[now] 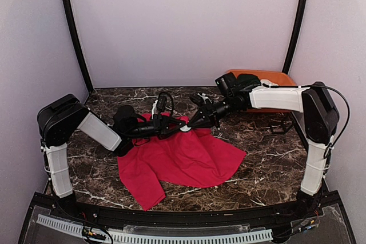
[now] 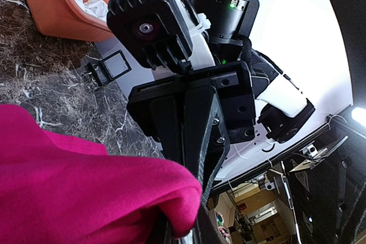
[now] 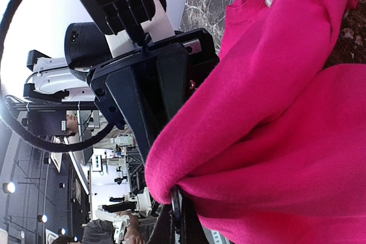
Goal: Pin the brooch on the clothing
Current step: Cross the brooch on the flattened clothing.
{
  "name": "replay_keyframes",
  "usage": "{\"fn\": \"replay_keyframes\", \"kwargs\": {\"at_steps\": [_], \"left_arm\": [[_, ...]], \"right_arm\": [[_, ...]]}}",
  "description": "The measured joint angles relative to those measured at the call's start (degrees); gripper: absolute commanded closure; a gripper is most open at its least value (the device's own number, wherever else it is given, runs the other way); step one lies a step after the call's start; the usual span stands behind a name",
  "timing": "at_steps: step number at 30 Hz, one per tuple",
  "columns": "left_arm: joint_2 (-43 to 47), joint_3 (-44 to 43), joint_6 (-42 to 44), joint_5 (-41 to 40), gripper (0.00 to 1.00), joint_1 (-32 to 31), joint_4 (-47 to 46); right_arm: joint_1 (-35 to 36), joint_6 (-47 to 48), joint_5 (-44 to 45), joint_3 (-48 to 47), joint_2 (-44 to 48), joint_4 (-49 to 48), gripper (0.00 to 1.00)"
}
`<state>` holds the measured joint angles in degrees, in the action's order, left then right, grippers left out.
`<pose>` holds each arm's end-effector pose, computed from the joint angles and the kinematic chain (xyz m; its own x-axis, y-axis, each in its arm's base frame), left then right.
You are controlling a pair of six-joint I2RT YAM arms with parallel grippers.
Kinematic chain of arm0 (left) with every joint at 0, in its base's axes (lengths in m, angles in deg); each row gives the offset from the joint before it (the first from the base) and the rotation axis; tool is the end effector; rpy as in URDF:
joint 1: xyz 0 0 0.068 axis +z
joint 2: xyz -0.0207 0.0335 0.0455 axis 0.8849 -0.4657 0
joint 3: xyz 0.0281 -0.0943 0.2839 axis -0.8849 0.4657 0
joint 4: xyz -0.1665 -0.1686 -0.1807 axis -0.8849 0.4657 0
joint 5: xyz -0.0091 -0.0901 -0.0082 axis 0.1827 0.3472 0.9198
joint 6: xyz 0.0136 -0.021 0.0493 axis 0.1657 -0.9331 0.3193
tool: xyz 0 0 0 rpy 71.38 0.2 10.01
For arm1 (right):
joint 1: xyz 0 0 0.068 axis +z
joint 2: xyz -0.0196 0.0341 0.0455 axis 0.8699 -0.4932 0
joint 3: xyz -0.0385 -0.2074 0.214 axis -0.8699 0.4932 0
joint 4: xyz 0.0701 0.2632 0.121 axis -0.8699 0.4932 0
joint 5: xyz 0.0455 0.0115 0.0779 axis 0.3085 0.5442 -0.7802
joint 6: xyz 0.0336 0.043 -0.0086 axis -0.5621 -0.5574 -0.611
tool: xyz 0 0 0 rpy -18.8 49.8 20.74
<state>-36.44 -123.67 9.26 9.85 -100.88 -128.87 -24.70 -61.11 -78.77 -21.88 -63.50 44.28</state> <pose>0.2954 -0.2702 0.1710 -0.8340 -0.1611 -0.5277 0.5444 -0.0842 -0.8346 0.3536 0.2970 0.2375 -0.9168 -0.3691 -0.1526 -0.2461 0.2211 0.9437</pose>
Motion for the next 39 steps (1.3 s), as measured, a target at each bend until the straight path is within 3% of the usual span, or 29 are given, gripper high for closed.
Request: {"fn": "replay_keyframes", "kwargs": {"at_steps": [13,39], "left_arm": [[2.8,0.0,8.1,-1.2,0.99,0.0,3.8],[14.1,-1.2,33.8,-11.7,0.99,-2.6,33.1]], "right_arm": [[-0.2,-1.7,-1.1,-1.3,-0.5,-0.5,1.00],[0.4,6.8,5.8,-8.5,-2.8,13.7,1.00]]}}
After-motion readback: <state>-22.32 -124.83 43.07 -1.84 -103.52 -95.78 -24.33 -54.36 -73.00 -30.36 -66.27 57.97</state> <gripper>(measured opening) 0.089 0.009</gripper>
